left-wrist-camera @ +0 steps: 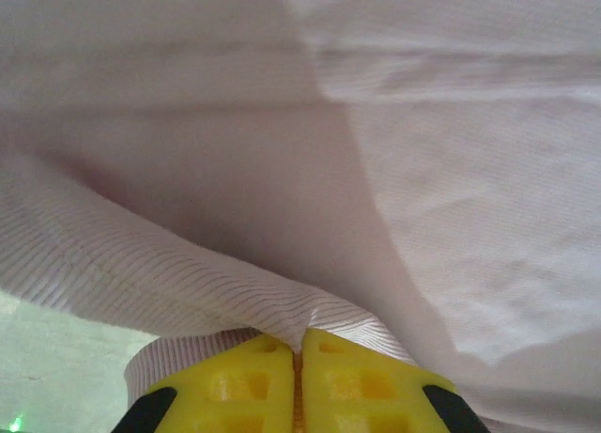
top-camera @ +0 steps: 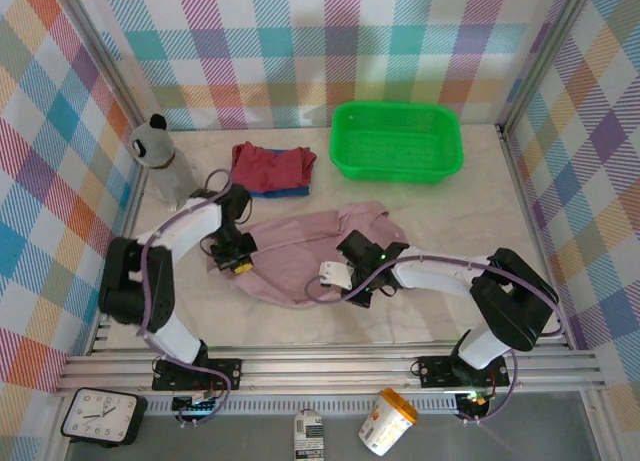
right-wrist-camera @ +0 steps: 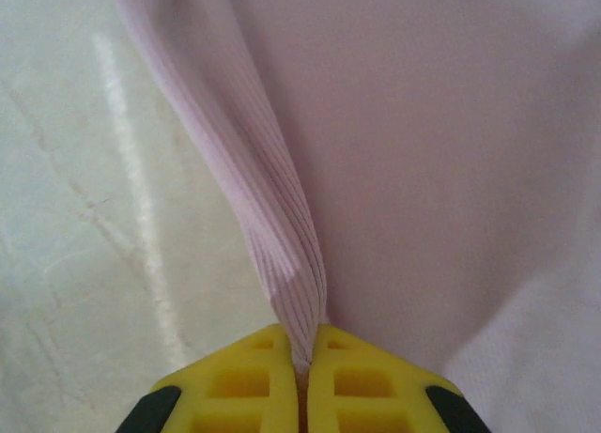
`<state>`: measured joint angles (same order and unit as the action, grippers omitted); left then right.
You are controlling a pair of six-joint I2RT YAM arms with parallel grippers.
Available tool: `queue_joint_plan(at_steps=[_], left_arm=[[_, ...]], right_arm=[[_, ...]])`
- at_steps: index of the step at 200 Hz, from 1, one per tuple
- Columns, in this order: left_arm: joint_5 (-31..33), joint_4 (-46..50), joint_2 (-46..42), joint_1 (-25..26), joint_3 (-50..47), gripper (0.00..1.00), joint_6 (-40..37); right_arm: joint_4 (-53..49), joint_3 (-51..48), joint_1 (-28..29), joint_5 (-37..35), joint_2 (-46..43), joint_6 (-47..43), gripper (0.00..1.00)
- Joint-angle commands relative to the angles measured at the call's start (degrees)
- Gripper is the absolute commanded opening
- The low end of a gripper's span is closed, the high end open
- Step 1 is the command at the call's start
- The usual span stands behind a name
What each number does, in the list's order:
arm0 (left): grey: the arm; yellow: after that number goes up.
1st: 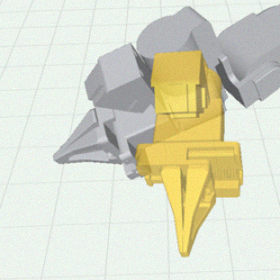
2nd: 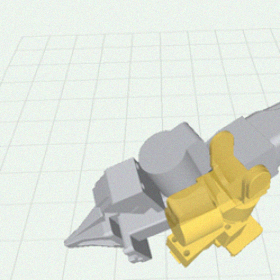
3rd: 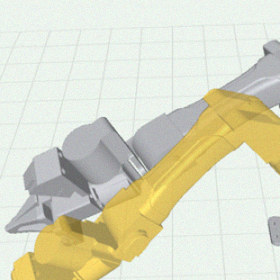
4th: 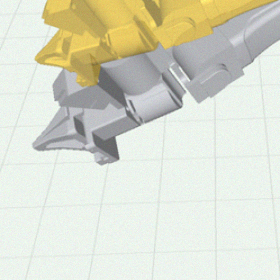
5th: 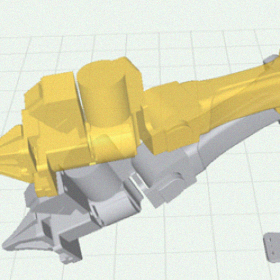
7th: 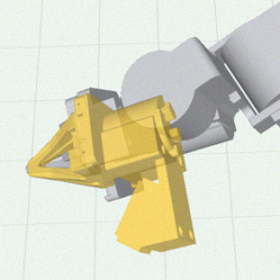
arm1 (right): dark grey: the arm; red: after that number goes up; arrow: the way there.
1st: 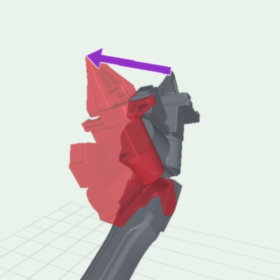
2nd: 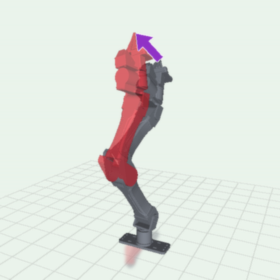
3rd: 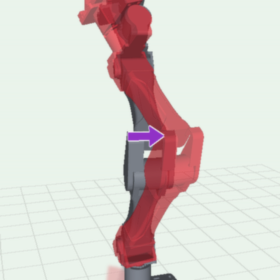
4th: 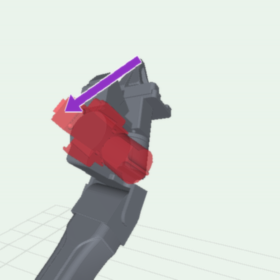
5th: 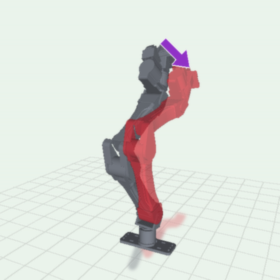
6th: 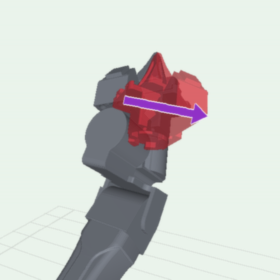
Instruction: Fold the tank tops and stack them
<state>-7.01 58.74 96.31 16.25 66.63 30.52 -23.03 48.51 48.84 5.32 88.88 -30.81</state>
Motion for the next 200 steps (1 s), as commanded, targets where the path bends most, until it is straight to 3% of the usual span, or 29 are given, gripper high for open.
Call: queue_joint_plan(at_steps=[1,49,67,91,121,151,171,200], left_arm=[[2.7,4.9,7.2,2.2,8.9,0.11,-5.1],[3.9,9.5,23.2,4.8,26.3,0.2,-9.9],[5.2,11.1,23.6,4.8,29.8,0.34,-10.3],[9.3,13.9,18.6,4.8,30.8,0.44,-9.7],[9.3,13.9,6.8,4.5,20.9,0.48,-5.0],[1.3,3.6,-6.5,5.9,1.6,0.42,4.4],[2.9,0.0,-10.6,6.8,-6.0,0.41,8.1],[3.7,-7.2,-12.4,3.7,-10.9,0.37,8.9]], right_arm=[[-4.0,4.1,-3.0,6.2,-0.9,2.7,0.07],[-8.2,10.0,-11.1,10.6,6.7,8.1,0.04],[-9.2,11.2,-13.4,11.5,9.3,10.4,0.02],[-10.8,12.8,-15.9,12.4,12.0,13.4,0.0],[-12.6,14.6,-17.5,12.8,14.5,14.5,0.0],[-12.9,15.1,-17.6,13.2,15.2,14.7,0.0],[-13.1,15.3,-17.7,13.4,15.3,14.8,0.0],[-13.1,15.2,-17.8,13.3,15.2,15.0,0.0]])
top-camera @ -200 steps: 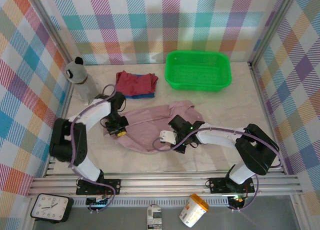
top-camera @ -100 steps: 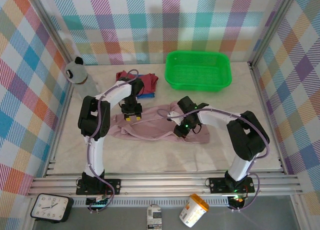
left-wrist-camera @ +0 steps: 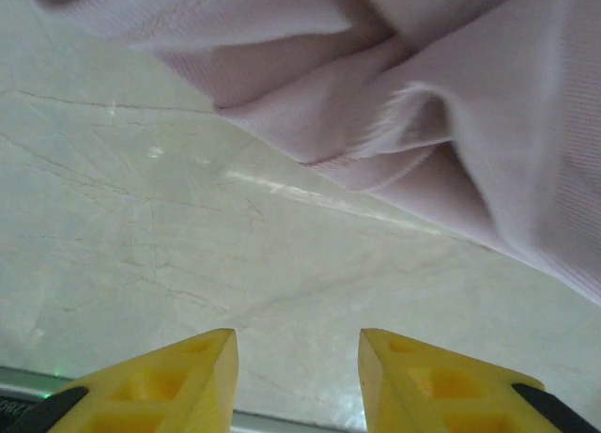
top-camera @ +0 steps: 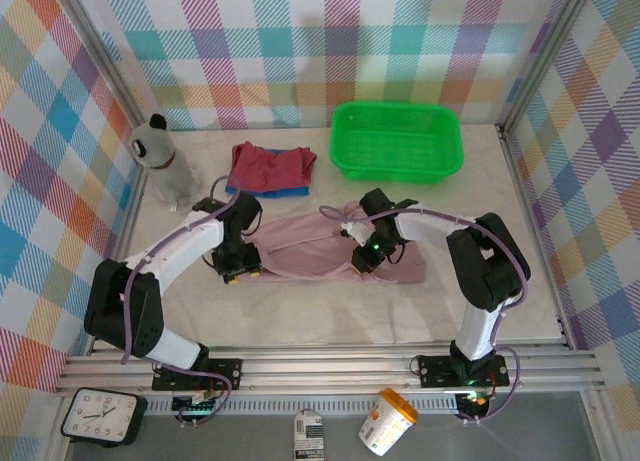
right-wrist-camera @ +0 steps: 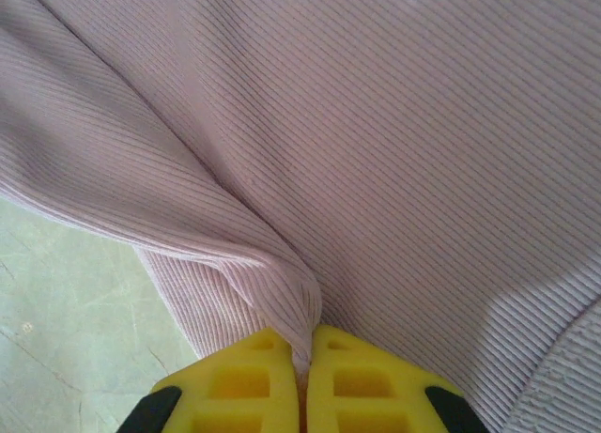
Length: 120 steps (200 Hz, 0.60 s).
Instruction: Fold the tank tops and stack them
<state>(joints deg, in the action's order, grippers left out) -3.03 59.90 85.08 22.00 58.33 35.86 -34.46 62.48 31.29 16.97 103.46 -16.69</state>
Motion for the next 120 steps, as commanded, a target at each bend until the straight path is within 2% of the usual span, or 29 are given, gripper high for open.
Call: queue_joint_plan(at_steps=[1,19,45,94,120], left_arm=[[-0.3,-8.6,-1.1,-2.1,-2.7,0.37,3.5],[-2.3,-13.9,0.2,-3.2,-4.4,0.36,3.2],[-3.0,-16.1,3.0,-3.4,-3.6,0.35,1.6],[-1.5,-15.2,6.1,-4.2,-2.8,0.33,-0.6],[0.5,-14.4,5.8,-4.8,-1.8,0.26,-1.2]], right_arm=[[-1.6,1.2,-0.2,1.7,0.6,0.9,0.0],[-1.5,0.9,-0.2,1.7,0.4,1.4,0.0],[-1.3,0.6,-0.3,1.7,0.2,1.7,0.0],[-1.2,0.3,-0.2,1.5,0.0,2.1,0.0],[-1.4,0.1,-0.3,1.6,-0.1,2.1,0.0]])
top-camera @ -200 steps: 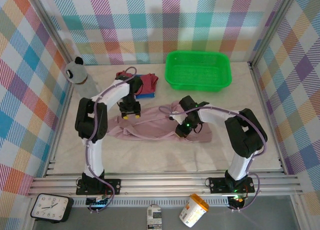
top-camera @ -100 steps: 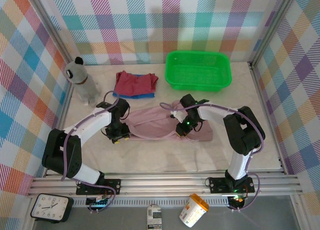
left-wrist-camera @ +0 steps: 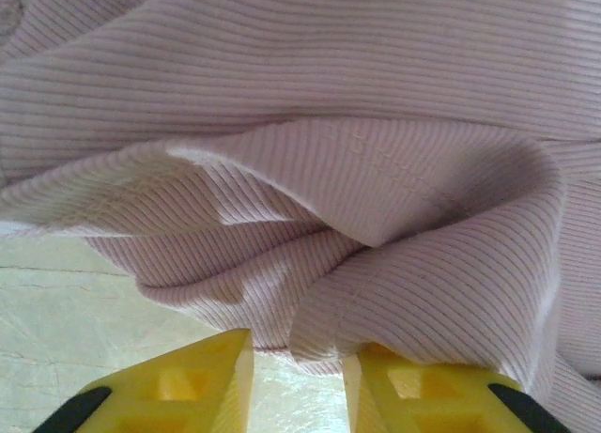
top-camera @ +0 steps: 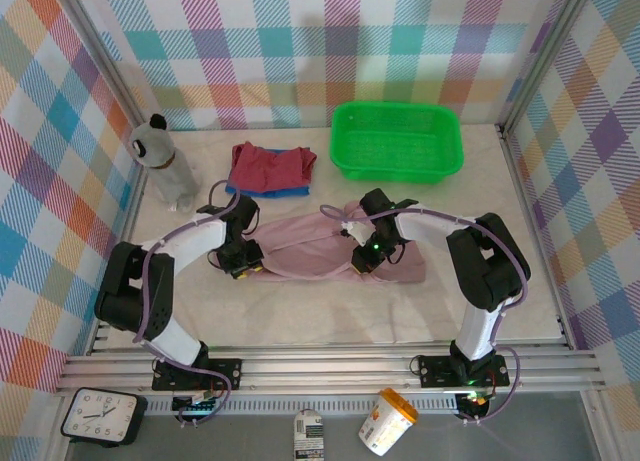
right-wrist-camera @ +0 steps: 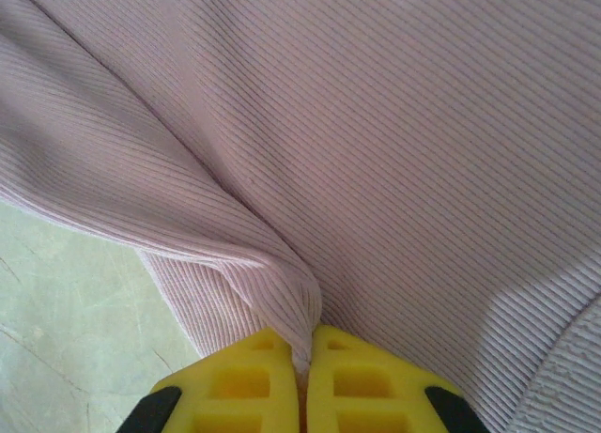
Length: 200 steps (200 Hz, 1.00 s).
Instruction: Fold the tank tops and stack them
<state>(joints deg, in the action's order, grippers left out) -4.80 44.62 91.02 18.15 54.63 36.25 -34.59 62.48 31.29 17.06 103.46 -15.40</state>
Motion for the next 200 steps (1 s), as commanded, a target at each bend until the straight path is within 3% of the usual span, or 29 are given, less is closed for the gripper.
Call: queue_joint_plan(at_steps=[1,56,131,162,200], left_arm=[[2.5,1.0,-0.1,-1.0,2.0,0.25,-1.6],[4.5,2.4,1.6,-1.5,5.6,0.13,-4.7],[4.7,1.7,3.9,-1.6,7.3,0.23,-5.9],[5.6,0.6,4.9,-1.6,7.8,0.17,-5.8],[8.5,-0.5,4.3,-1.6,8.0,0.01,-6.2]], right_arm=[[-1.2,0.1,-0.3,1.5,0.0,0.8,0.0],[-1.3,-0.1,-0.3,1.4,-0.2,0.7,0.0],[-1.2,-0.7,-0.6,1.5,-0.7,0.7,0.0],[-1.4,-0.9,-0.6,1.6,-1.0,0.7,0.0],[-1.0,-1.5,-0.7,1.6,-1.8,1.0,0.0]])
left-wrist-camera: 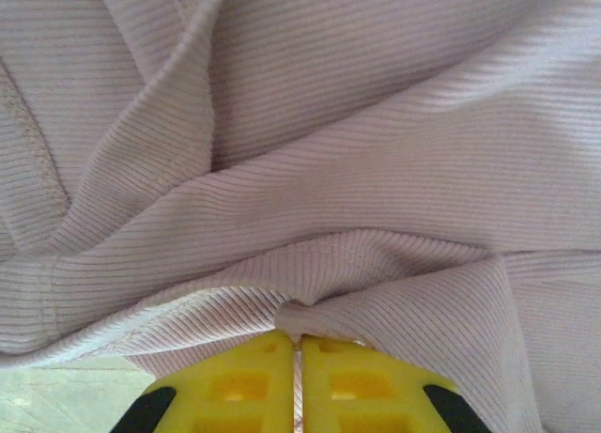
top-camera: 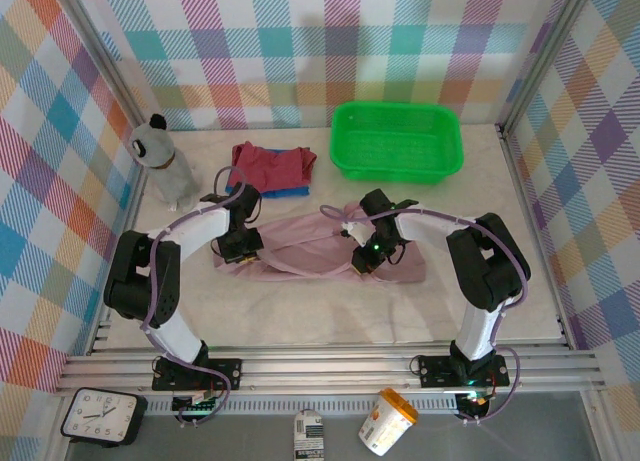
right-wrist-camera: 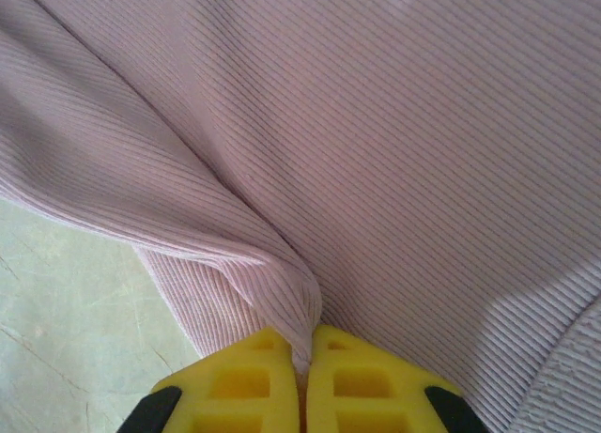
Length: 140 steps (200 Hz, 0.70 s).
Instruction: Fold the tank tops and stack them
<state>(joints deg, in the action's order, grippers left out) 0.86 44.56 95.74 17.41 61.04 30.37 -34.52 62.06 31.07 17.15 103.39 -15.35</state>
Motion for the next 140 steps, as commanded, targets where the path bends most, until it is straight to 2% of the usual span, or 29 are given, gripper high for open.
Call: queue_joint_plan(at_steps=[1,23,55,100,140], left_arm=[[2.8,-0.5,-0.4,-0.9,1.6,0.0,-0.4],[2.9,1.9,-0.9,-0.9,3.4,0.0,-1.7],[7.7,14.3,-5.2,-1.4,7.7,0.0,-5.4],[11.2,26.3,-15.0,-1.8,7.6,0.0,-3.0],[6.0,31.2,-22.9,-1.6,5.2,0.0,-1.7]], right_arm=[[-1.1,-1.1,-0.4,1.5,-1.7,0.9,0.0],[-1.5,-1.0,-0.7,1.2,-2.0,0.9,0.0],[-1.6,-1.5,-0.7,2.5,-4.1,0.7,0.0],[-1.6,-3.4,-0.3,7.9,-8.3,-0.5,0.0],[-2.0,-6.4,1.5,9.6,-13.2,-1.5,0.0]])
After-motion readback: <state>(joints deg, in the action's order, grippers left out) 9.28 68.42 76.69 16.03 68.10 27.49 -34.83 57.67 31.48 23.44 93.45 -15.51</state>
